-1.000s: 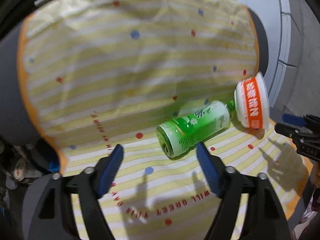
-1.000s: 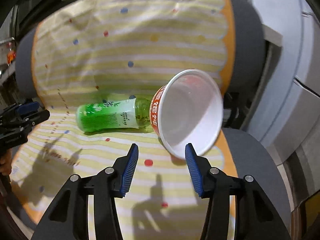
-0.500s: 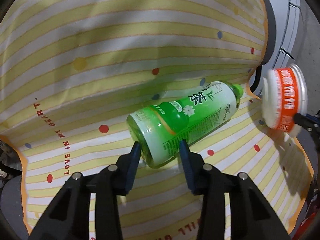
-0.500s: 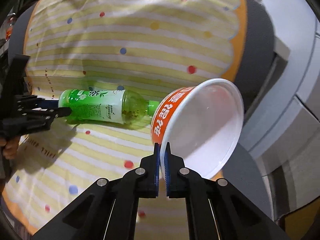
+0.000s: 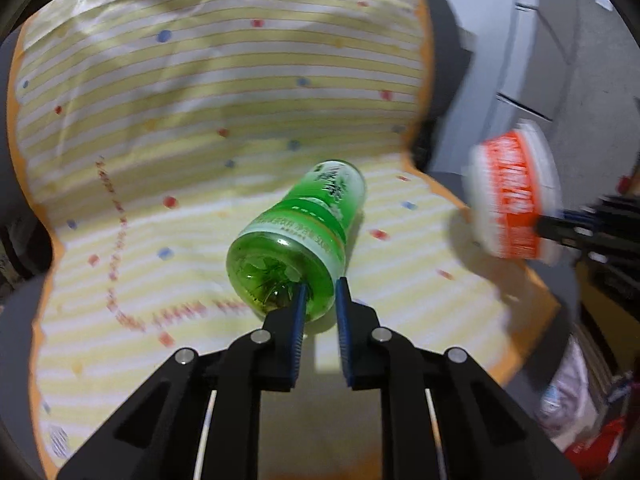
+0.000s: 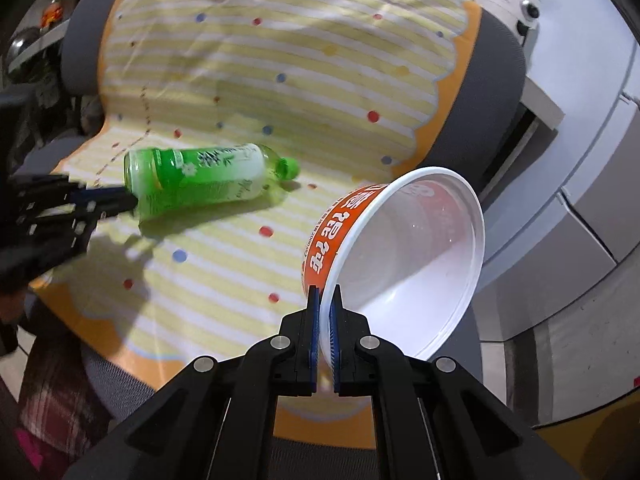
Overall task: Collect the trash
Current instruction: 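Grasp the orange paper cup rim with the right gripper while the left grasps the green bottle, then carry the green bottle and orange cup with both grippers to the bin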
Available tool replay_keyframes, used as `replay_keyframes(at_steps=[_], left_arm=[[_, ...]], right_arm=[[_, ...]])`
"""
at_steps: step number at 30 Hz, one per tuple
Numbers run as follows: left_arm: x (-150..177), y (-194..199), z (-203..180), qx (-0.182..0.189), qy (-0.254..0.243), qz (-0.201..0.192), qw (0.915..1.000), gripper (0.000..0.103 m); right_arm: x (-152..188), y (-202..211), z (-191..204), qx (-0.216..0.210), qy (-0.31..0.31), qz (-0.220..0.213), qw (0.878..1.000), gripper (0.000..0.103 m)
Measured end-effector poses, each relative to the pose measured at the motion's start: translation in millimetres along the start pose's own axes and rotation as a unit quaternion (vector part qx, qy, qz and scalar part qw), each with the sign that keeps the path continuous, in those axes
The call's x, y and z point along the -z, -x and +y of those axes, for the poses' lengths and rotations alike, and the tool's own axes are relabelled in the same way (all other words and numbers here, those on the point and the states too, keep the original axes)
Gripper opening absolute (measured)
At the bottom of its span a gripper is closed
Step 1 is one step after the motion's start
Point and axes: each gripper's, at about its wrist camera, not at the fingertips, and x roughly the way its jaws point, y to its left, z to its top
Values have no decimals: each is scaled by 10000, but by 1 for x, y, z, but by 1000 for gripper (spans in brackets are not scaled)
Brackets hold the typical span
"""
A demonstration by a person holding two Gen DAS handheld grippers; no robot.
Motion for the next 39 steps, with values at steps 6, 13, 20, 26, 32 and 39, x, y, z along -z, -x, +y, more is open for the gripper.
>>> replay_keyframes(at_steps=[6, 13, 20, 26, 32, 39], left_arm=[[20, 22, -13, 229, 94, -122, 9996, 60], [-3, 14, -13, 239, -120, -155, 9995, 83], [-33, -33, -35, 0, -704, 405, 9967, 81], [-44, -74, -53, -126, -1113, 973, 9889, 79], [-47, -99, -44, -202, -780, 1269, 9886, 58], [-30, -60, -25, -357, -323, 714, 9963, 56]], right_arm=[[8, 0, 10, -306, 0, 70, 9995, 12], [11, 18, 5, -437, -410, -283, 9978, 50], [29, 30, -20, -487, -1024, -502, 9923, 50], [45, 26, -43, -598, -1460, -537, 9860, 51], [52, 13, -48, -775, -1774, -487, 9799, 51], [53, 18, -55, -733, -2205, -782, 9695, 53]])
